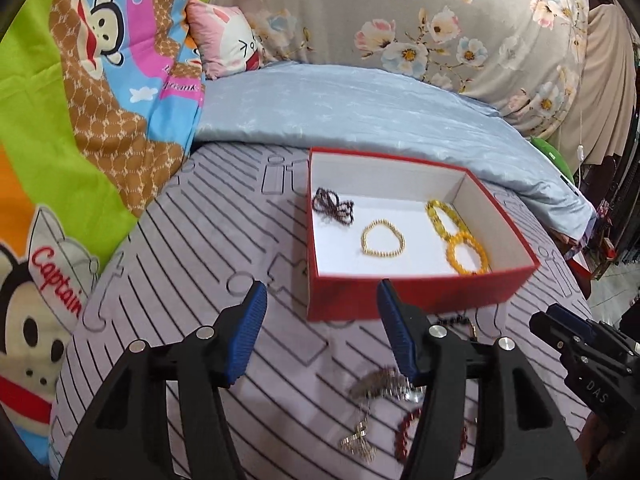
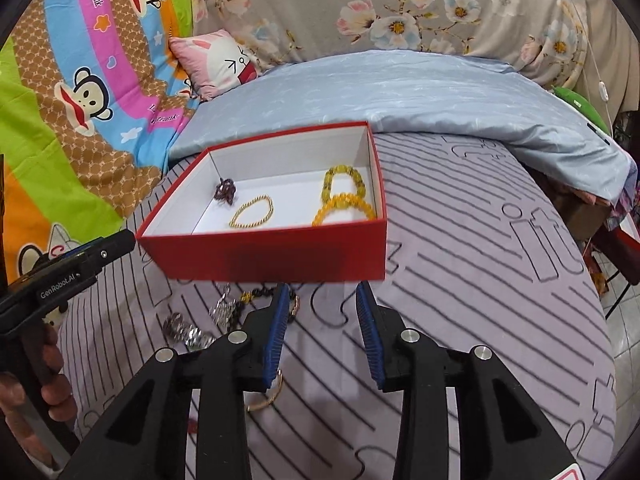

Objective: Organize jewelry
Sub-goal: 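Withdraw both open tools from the box toward the remaining jewelry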

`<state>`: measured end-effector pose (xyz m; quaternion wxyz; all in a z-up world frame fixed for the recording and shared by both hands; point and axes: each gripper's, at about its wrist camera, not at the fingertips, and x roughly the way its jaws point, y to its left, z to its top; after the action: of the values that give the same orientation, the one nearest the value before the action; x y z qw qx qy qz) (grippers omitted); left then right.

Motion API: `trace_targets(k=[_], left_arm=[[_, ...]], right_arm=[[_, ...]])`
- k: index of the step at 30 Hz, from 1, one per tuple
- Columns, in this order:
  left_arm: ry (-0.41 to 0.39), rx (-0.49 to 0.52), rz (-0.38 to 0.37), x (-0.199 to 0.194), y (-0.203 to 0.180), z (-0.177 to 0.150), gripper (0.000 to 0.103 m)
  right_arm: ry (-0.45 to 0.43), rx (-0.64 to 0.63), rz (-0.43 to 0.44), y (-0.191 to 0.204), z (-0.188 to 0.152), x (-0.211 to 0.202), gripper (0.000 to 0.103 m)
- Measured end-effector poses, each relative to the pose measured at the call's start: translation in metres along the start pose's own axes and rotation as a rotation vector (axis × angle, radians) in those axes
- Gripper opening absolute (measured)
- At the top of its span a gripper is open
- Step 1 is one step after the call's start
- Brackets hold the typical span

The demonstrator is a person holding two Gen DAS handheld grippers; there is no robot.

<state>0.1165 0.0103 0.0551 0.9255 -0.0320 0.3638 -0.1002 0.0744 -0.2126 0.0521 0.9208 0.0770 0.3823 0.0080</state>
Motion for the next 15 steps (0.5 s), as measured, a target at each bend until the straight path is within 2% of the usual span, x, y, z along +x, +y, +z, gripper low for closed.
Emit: trace_targets(k=[9,15], left_arm=[[0.071,0.000,-0.017,-0.005,-0.003,-0.048,0.054],[0.119,-0.004,-0.042,0.000,-0.009,-0.067,0.054]], right_arm=[[0.053,0.013,0.003,-0.002,-0.039,-0.008,0.035],[0.089,0.026,0.012,-0.002,-0.058,-0.005,0.035]])
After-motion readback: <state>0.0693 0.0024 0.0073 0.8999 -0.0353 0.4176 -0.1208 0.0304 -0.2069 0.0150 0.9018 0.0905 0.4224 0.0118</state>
